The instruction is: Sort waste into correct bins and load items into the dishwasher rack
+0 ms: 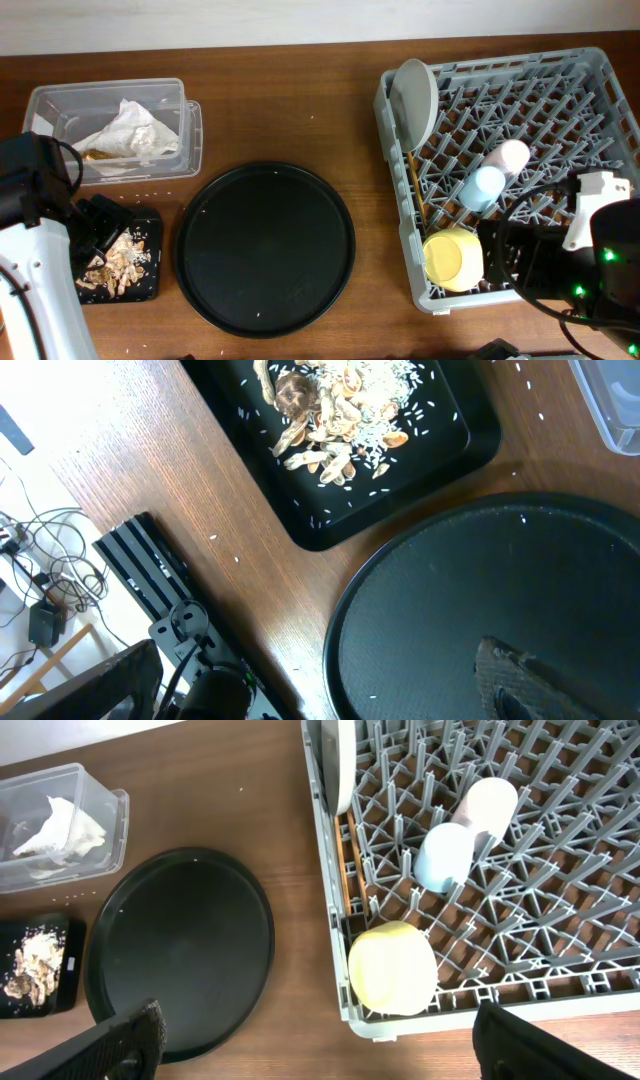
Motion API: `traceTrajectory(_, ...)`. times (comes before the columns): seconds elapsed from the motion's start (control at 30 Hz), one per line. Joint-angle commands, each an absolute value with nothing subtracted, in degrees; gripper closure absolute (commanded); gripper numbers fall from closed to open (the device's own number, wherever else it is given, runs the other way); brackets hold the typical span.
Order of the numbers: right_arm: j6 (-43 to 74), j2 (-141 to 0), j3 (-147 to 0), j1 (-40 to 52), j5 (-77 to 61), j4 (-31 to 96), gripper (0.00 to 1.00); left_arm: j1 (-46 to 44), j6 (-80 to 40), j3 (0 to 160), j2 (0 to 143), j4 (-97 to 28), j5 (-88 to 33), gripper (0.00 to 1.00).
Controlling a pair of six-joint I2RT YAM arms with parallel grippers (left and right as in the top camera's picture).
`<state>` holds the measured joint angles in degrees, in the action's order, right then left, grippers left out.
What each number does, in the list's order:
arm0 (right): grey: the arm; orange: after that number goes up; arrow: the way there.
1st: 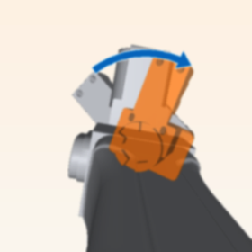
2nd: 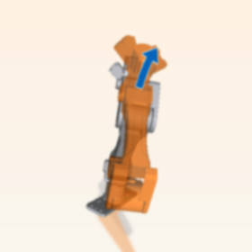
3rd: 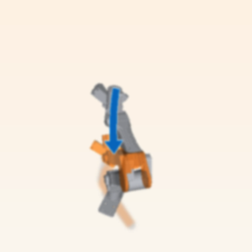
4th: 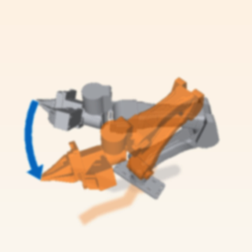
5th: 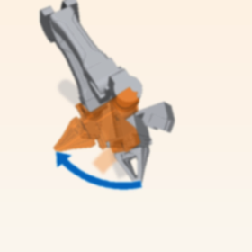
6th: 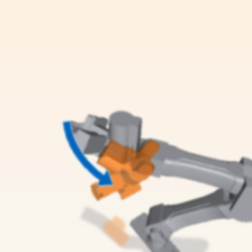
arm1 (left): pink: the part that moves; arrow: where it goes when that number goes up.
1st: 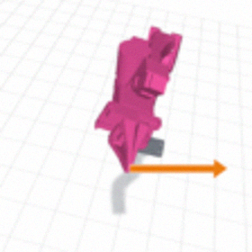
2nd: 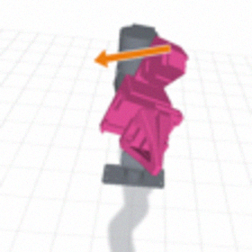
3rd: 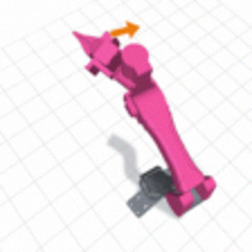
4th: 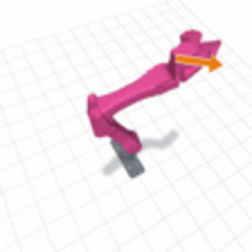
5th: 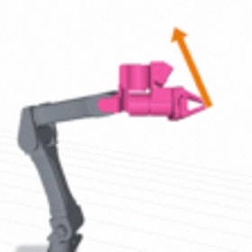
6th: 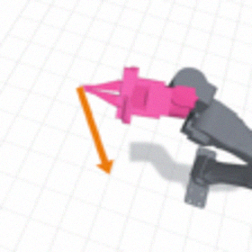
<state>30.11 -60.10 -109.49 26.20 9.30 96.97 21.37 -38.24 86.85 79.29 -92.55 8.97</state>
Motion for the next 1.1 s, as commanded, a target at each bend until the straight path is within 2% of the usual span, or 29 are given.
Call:
traceTrajectory(0.0,30.0,-60.5,-109.1,26.3,8.8,97.3,0.01,21.7,-38.8,87.4,78.7,-92.6,9.0,0.01)
traceTrajectory(0.23,30.0,-60.4,-108.9,25.7,8.8,97.1,0.01,21.7,-38.8,87.4,78.7,-92.6,9.0,0.01)
traceTrajectory(0.47,29.1,-53.6,-106.1,16.3,9.2,94.9,0.01,21.7,-38.8,87.4,78.7,-92.6,9.0,0.01)
traceTrajectory(0.7,28.9,-34.7,-80.1,11.7,7.6,79.6,0.01,21.7,-38.8,87.4,78.7,-92.6,9.0,0.01)
traceTrajectory(0.83,29.0,-24.4,-65.4,10.7,5.9,77.3,0.01,21.7,-38.8,87.4,78.7,-92.6,9.0,0.01)
traceTrajectory(0.93,28.9,-20.9,-60.3,10.7,6.4,77.1,0.01,21.7,-38.8,87.4,78.7,-92.6,9.0,0.01)
traceTrajectory(1.07,28.9,-18.1,-55.2,8.1,9.5,68.6,0.01,21.7,-38.8,87.4,78.7,-92.6,9.0,0.01)
